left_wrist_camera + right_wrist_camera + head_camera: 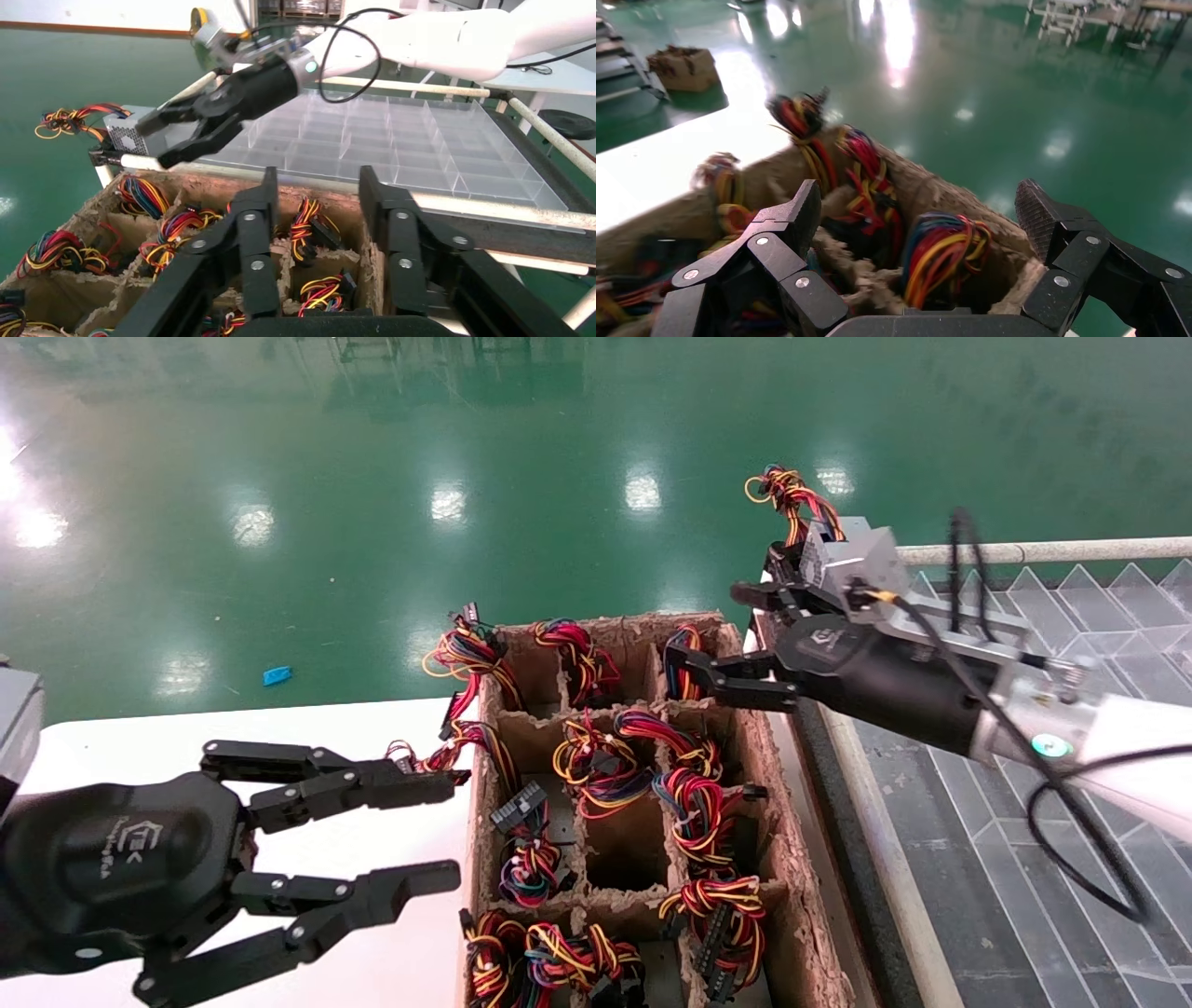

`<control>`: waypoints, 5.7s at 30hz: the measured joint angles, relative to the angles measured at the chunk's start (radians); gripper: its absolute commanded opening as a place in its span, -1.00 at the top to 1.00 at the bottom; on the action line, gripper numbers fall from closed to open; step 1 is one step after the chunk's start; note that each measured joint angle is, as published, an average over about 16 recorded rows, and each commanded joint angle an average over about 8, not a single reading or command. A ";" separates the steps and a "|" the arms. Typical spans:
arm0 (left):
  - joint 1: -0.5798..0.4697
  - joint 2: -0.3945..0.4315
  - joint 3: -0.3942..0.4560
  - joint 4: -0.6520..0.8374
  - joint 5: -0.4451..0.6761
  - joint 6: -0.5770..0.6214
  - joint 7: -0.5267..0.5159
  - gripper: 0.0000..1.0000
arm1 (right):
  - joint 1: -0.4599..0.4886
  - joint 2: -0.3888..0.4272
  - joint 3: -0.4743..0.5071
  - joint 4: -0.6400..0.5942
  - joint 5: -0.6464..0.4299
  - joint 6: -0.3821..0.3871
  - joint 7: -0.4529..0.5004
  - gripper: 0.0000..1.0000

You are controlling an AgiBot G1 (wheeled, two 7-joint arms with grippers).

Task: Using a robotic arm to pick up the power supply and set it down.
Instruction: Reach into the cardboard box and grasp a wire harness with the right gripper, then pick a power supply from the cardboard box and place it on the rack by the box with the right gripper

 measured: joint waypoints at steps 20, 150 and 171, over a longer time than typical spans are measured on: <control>0.000 0.000 0.000 0.000 0.000 0.000 0.000 1.00 | 0.144 -0.163 -0.030 -0.415 -0.038 -0.026 -0.157 1.00; 0.000 0.000 0.000 0.000 0.000 0.000 0.000 1.00 | 0.296 0.196 0.048 -0.106 -0.124 0.139 -0.079 1.00; 0.000 0.000 0.000 0.000 0.000 0.000 0.000 1.00 | 0.370 0.048 0.037 -0.369 -0.130 0.131 -0.250 1.00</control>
